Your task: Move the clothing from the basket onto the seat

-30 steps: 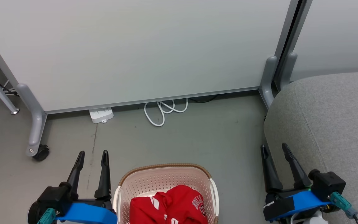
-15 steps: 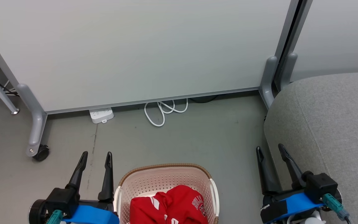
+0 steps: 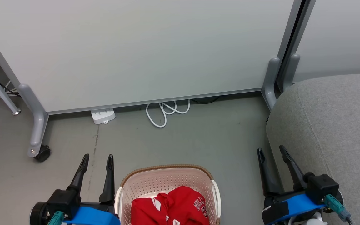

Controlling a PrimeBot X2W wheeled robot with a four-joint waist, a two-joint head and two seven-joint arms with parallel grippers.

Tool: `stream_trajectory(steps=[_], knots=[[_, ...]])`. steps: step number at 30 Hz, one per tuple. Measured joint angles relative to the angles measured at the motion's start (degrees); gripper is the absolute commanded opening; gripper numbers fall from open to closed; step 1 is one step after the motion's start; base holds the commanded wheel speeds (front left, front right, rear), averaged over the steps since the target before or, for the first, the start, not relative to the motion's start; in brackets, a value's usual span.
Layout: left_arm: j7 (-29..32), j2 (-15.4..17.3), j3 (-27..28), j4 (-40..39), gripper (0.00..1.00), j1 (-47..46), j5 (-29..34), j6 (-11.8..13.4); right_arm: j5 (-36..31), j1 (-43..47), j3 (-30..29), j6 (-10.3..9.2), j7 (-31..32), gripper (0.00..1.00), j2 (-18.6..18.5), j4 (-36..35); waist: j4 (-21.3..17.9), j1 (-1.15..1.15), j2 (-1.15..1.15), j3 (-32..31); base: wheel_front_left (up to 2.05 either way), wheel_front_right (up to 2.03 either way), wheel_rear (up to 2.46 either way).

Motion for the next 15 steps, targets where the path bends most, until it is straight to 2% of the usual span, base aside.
stream_trajectory(steps=[7, 15], knots=[[0.0, 0.0, -0.1, 0.5, 1.00, -0.1, 0.0, -0.2, 0.2, -0.1, 0.1, 0.00, 0.0, 1.00, 0.0, 0.4, 0.0, 0.00, 0.00, 0.0, 0.00, 0.00, 0.00], [0.0, 0.3, -2.5, 4.1, 1.00, -4.6, 3.3, -2.8, 0.2, -0.6, 0.5, 0.00, 0.0, 1.00, 0.0, 0.4, -0.5, 0.00, 0.00, 1.2, 0.00, 0.00, 0.00]])
